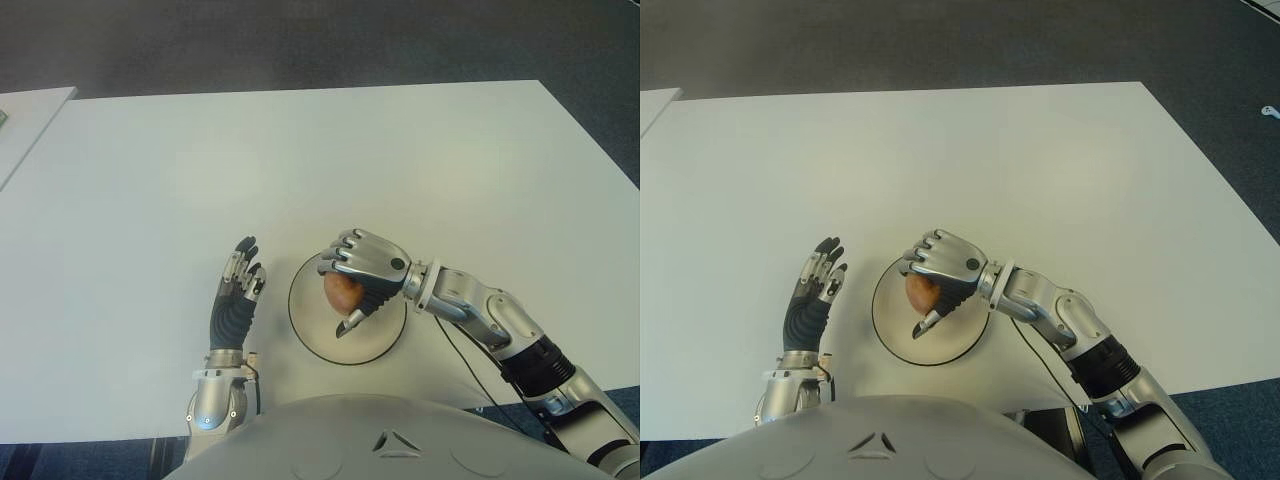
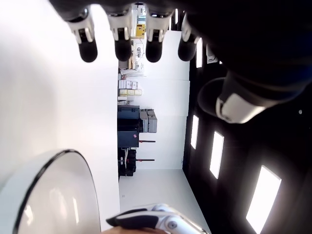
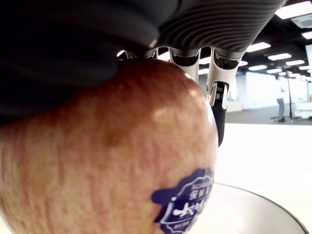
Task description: Put the apples into the plate.
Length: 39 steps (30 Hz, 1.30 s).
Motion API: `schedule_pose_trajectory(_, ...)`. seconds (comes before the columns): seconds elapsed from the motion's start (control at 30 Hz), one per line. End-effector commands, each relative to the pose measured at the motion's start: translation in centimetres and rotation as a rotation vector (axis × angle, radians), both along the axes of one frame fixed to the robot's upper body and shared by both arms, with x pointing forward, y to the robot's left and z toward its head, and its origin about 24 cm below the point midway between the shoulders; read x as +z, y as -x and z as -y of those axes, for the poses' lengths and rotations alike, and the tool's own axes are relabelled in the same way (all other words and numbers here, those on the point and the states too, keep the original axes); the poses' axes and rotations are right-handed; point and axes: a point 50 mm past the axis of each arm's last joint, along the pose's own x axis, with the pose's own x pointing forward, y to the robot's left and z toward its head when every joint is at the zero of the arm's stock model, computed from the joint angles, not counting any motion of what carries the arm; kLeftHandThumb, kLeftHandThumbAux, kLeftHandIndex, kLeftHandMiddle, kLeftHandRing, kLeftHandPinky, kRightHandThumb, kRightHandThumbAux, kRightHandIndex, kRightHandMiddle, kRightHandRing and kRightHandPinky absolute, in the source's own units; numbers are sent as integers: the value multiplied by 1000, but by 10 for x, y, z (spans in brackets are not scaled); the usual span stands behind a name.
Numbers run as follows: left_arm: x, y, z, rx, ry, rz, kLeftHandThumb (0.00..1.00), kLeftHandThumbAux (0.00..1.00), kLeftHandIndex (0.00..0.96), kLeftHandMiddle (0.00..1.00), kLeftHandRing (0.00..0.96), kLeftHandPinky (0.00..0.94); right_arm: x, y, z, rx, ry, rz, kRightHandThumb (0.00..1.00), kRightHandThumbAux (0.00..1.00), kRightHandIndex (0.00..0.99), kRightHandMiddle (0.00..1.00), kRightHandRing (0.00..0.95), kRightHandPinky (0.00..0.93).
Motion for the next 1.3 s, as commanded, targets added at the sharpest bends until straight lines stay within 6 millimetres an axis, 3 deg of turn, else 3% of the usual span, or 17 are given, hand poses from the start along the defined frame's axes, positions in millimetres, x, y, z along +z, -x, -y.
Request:
schedule_pose_trajectory(0.03, -2, 0, 1, -14, 8, -16, 42, 477, 0, 0, 0, 0, -1, 4, 2, -6, 41, -27, 852, 674, 403, 523, 803, 816)
schedule_pose_trajectory(0.4, -2, -1, 0, -11, 7, -14, 65, 467, 0, 0, 0, 0, 0, 9, 10, 7, 94, -23, 863, 664, 441, 595, 820, 821)
schedule_pose_trajectory(0.5, -2, -1, 0, -8, -2, -15, 65, 463, 0, 0, 0, 0, -2, 7, 11, 7, 63, -26, 861, 665, 437, 589, 786, 739)
schedule_pose_trajectory(0.57, -3, -1, 0, -7, -8, -18, 63, 460, 0, 0, 0, 0, -3, 6, 10, 13, 39, -25, 854, 669, 422, 584, 716, 629)
schedule_pose_trajectory(0.6, -3, -1, -1, -8, -11, -21, 62, 458, 0, 0, 0, 0, -3, 5, 10, 16, 30, -24, 795, 683, 421, 524, 591, 528)
schedule_pose_trajectory(0.67, -3, -1, -1, -10, -14, -24, 61, 457, 0, 0, 0, 0, -9, 2, 9, 23, 31, -24, 685, 655, 388, 431, 445, 407)
schedule_pose_trajectory(0.77, -4, -1, 0, -15, -9, -29, 55, 461, 0, 0, 0, 0, -14, 1, 8, 26, 45, -32, 383, 567, 169, 168, 163, 151)
schedule_pose_trajectory(0.83, -4, -1, 0, -18, -6, -32, 53, 467, 0, 0, 0, 0, -15, 1, 8, 27, 63, -44, 279, 555, 91, 85, 83, 77)
schedule_pose_trajectory(1.07, -2, -1, 2, -27, -19, -18, 49, 497, 0, 0, 0, 0, -14, 5, 12, 49, 108, -70, 76, 472, 6, 5, 5, 5)
schedule_pose_trajectory(1.3, -3, -1, 1, -19, -31, -13, 50, 509, 0, 0, 0, 0, -13, 5, 13, 54, 106, -65, 18, 385, 0, 0, 0, 0)
